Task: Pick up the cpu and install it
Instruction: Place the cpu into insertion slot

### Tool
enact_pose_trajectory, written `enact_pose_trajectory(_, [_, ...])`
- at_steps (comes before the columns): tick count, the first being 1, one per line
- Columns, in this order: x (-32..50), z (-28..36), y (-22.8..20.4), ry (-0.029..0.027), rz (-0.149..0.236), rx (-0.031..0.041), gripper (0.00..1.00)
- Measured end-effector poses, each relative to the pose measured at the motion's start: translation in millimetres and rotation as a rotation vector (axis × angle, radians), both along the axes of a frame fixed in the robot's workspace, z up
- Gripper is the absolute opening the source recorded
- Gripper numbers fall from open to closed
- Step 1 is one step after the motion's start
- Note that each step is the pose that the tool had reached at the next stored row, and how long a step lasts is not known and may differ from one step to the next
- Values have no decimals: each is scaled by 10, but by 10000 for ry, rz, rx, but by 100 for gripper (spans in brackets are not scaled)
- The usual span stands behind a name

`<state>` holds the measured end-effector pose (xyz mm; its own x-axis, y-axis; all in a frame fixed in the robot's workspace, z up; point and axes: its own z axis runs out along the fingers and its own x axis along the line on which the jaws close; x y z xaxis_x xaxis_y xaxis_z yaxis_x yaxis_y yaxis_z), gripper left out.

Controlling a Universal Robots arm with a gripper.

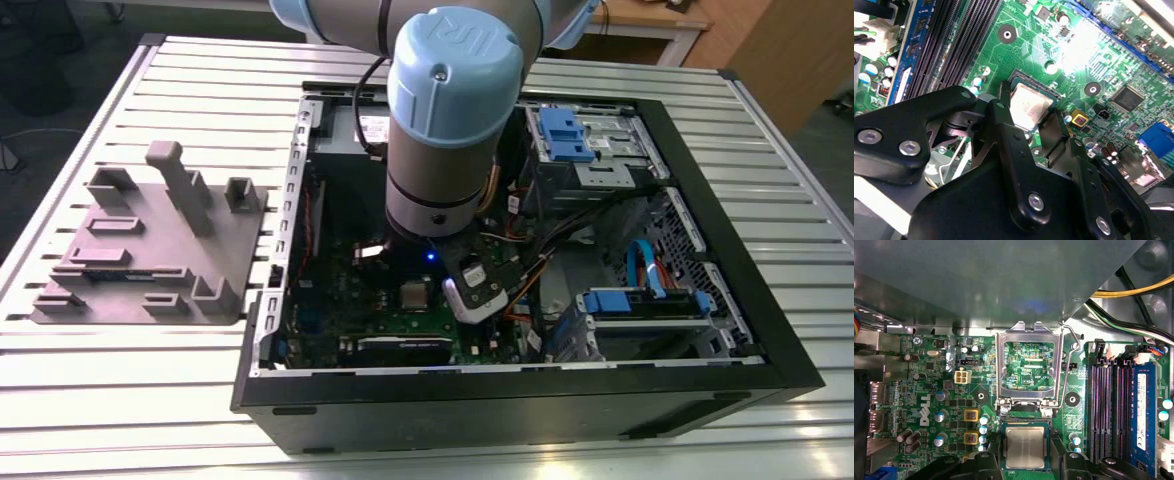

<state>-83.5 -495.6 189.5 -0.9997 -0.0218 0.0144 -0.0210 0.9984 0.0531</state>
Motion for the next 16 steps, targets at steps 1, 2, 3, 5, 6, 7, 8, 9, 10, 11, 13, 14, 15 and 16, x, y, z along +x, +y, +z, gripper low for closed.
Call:
enact_pose_trajectory(1, [0,0,0,0,0,0,48])
enact_pose_trajectory(2, [0,0,0,0,0,0,48])
enact_pose_trajectory(3, [0,0,0,0,0,0,55])
enact_pose_trajectory(5, [0,0,0,0,0,-1,55])
enact_pose_trajectory(6, [0,0,0,0,1,-1,55])
enact_pose_trajectory(7, [0,0,0,0,0,0,55])
enact_pose_trajectory(8, [0,-1,0,0,0,0,55])
enact_pose_trajectory(9, [0,-1,0,0,0,-1,55])
enact_pose_trajectory(10, [0,-1,0,-1,0,0,55])
enact_pose_trajectory(11, [1,-1,0,-5,2,-1,53])
enact_pose_trajectory(13, [2,-1,0,-1,4,-1,47])
enact_pose_trajectory(14, [2,-1,0,-1,2,0,47])
enact_pose_trajectory(15, [0,-1,0,0,0,0,45])
enact_pose_trajectory(16, [0,-1,0,0,-1,0,45])
